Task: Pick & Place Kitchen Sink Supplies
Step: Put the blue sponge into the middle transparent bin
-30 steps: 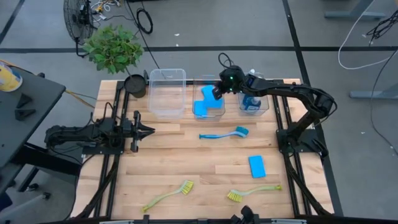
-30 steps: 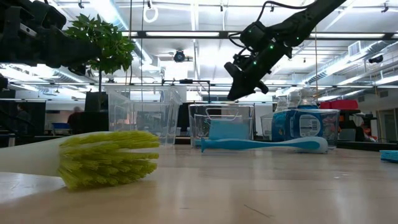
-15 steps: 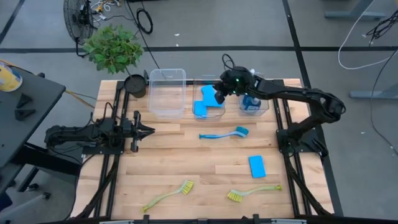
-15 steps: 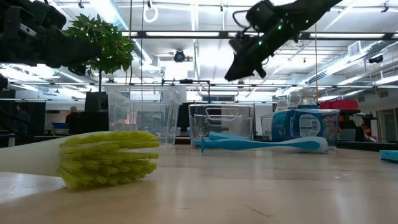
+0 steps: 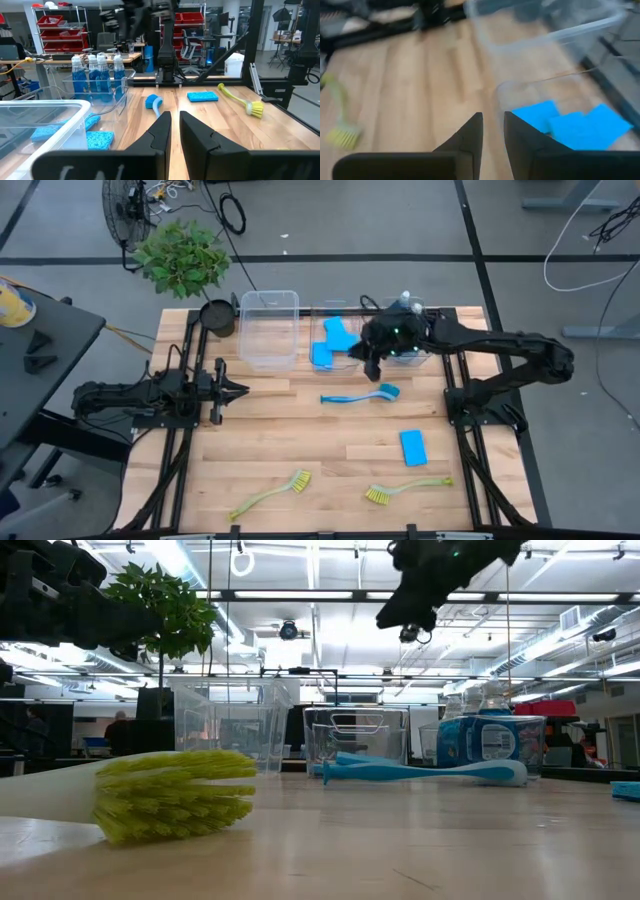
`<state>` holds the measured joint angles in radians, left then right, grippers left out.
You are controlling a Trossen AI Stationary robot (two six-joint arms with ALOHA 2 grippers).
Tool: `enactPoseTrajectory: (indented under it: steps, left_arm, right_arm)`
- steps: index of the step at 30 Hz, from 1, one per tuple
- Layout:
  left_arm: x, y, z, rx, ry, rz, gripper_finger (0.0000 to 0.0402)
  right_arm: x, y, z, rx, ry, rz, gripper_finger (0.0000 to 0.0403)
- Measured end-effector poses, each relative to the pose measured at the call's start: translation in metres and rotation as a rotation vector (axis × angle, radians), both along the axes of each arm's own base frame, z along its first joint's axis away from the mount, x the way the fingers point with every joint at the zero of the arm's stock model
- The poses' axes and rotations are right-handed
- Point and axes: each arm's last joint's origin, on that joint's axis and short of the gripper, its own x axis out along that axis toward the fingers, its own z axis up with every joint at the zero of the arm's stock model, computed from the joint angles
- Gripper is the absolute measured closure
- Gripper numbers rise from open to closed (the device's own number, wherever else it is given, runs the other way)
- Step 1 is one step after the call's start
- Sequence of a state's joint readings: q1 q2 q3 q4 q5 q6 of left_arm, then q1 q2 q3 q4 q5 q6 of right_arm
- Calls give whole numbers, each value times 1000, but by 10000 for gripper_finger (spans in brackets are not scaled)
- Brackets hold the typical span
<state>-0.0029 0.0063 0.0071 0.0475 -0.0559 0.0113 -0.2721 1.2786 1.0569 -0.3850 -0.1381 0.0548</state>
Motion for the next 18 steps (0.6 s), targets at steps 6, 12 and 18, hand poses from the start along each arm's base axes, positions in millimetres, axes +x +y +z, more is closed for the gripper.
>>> enactPoseTrajectory:
  steps: [6, 12, 18]
  left_arm:
    - [0, 0, 0, 0, 0, 0, 358]
    - [0, 0, 0, 0, 0, 0, 358]
    - [0, 0, 0, 0, 0, 0, 358]
  right_arm:
    - [-10, 30, 1, -43, 86, 171, 322]
    - [-20, 53, -3, -104, 179, 331, 322]
    - [-29, 72, -11, -143, 296, 482, 322]
